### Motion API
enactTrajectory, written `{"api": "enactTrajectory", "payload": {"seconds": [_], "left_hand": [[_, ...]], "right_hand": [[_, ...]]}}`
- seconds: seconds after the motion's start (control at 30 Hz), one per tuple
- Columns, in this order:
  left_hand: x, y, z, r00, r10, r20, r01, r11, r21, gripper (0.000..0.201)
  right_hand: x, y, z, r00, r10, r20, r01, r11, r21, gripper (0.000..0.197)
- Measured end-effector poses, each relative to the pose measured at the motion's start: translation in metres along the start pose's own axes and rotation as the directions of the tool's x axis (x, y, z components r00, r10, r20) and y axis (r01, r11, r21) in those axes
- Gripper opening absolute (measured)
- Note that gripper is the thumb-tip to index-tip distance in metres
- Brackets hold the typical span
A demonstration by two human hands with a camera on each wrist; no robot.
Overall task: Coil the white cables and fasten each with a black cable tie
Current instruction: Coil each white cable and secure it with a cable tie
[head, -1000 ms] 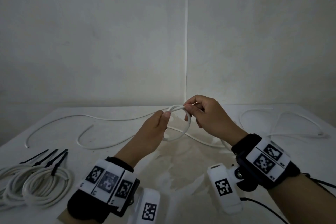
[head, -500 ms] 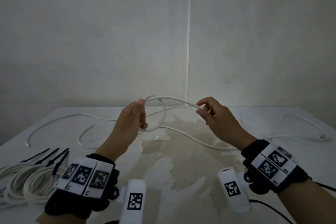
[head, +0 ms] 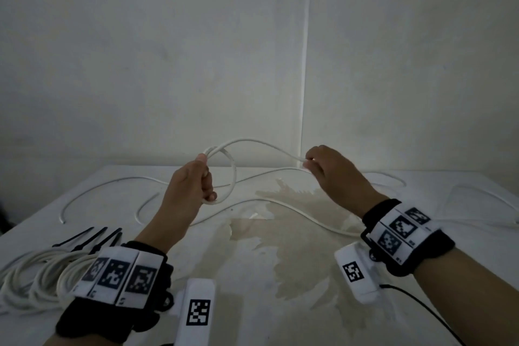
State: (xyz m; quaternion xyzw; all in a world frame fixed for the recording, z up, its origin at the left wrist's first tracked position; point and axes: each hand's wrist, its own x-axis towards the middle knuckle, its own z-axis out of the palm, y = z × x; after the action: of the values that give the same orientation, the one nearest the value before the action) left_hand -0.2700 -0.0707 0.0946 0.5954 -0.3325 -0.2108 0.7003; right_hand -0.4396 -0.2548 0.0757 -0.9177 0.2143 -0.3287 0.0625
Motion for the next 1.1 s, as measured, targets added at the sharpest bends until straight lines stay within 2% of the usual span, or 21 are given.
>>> {"api": "enactTrajectory", "payload": {"seconds": [0.07,0.1,0.23,0.3,0.4,0.53,0.63,0.8,0.9,0.97,1.03,1.1], "left_hand": [[0.0,0.002,0.0,1.0,0.009,-0.004,-0.009,1.0,0.003,0.04],[0.001,0.002,0.0,1.0,0.015,-0.002,-0.015,1.0,0.012,0.04],[0.002,0.0,0.002,0.999,0.04,-0.006,-0.04,0.997,0.059,0.04],[0.003,-0.001,0.005,0.999,0.054,-0.006,-0.054,0.996,0.078,0.039],[0.004,-0.004,0.011,0.997,0.072,-0.009,-0.071,0.993,0.089,0.04],[0.003,-0.006,0.02,0.994,0.109,-0.001,-0.108,0.987,0.12,0.041],[-0.002,-0.007,0.028,0.992,0.12,0.051,-0.126,0.98,0.156,0.037],[-0.009,-0.015,0.035,0.982,0.121,0.147,-0.164,0.931,0.325,0.039],[-0.01,-0.019,0.038,0.98,0.118,0.159,-0.167,0.925,0.341,0.039],[-0.012,-0.019,0.041,0.979,0.113,0.168,-0.165,0.926,0.339,0.039],[-0.014,-0.02,0.043,0.973,0.103,0.209,-0.167,0.932,0.322,0.038],[-0.018,-0.02,0.043,0.963,0.07,0.262,-0.151,0.942,0.301,0.039]], "right_hand": [[0.002,-0.006,0.007,0.991,-0.045,0.13,0.055,0.996,-0.075,0.019],[0.0,-0.01,0.011,0.985,-0.089,0.148,0.106,0.988,-0.109,0.019],[-0.01,-0.026,0.028,0.948,-0.315,0.034,0.316,0.932,-0.179,0.016],[-0.014,-0.036,0.036,0.913,-0.407,0.021,0.403,0.896,-0.184,0.006],[-0.018,-0.051,0.041,0.863,-0.504,0.012,0.5,0.852,-0.153,0.003],[-0.02,-0.068,0.04,0.83,-0.555,-0.062,0.547,0.83,-0.114,0.021],[-0.018,-0.075,0.04,0.821,-0.561,-0.105,0.553,0.828,-0.095,0.02],[-0.016,-0.076,0.039,0.842,-0.519,-0.143,0.527,0.85,0.014,0.019],[-0.016,-0.073,0.039,0.866,-0.481,-0.136,0.495,0.864,0.094,0.02],[-0.017,-0.073,0.036,0.894,-0.429,-0.133,0.445,0.885,0.135,0.023],[-0.016,-0.075,0.026,0.938,-0.321,-0.132,0.346,0.903,0.254,0.022],[-0.012,-0.073,0.015,0.953,-0.256,-0.159,0.294,0.907,0.3,0.024]]}}
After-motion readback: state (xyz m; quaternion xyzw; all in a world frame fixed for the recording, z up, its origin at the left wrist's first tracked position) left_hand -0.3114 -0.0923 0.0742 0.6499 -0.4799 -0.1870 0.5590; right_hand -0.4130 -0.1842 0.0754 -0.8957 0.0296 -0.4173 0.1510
